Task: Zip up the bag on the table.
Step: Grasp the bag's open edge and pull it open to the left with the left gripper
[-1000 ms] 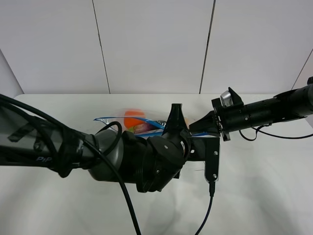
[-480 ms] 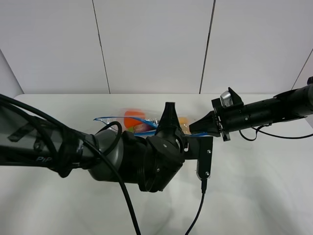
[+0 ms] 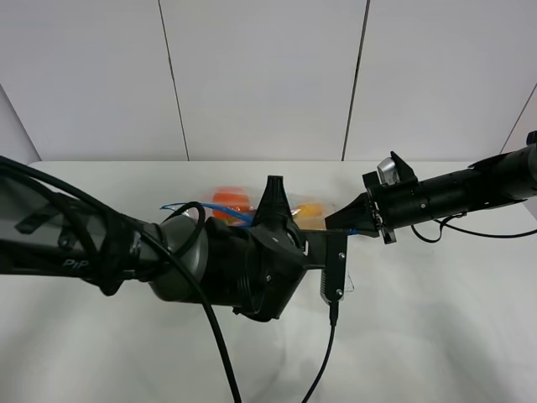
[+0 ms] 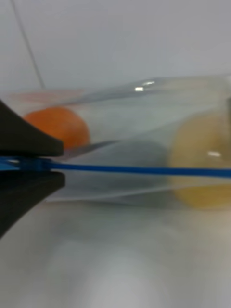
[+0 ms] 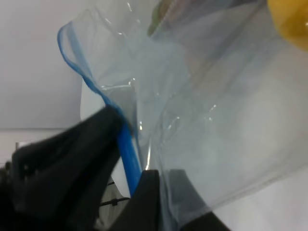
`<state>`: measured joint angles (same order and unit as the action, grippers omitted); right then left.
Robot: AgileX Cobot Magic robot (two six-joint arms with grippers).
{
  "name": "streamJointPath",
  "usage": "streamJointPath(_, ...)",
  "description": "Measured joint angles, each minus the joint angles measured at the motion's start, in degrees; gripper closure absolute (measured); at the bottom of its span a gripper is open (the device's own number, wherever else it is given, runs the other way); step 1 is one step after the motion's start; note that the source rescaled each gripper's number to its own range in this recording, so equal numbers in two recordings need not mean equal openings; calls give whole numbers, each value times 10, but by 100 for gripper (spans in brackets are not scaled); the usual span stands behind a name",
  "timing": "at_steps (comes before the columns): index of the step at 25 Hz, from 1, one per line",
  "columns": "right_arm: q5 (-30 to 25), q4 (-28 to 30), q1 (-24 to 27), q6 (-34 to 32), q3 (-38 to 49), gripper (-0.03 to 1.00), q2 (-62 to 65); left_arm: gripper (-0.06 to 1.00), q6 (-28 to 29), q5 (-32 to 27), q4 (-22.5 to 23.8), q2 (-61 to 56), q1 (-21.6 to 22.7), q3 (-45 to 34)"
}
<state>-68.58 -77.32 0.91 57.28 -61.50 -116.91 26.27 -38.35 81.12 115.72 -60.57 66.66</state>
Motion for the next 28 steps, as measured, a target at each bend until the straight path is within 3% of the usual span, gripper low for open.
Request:
streamJointPath(14,26,15,0,-8,0,97,0,94,-11,-39,-16,-12,28,0)
streamJointPath(28,25,16,0,-9,0,97,0,94,-26,-27,-16,-63,111,-58)
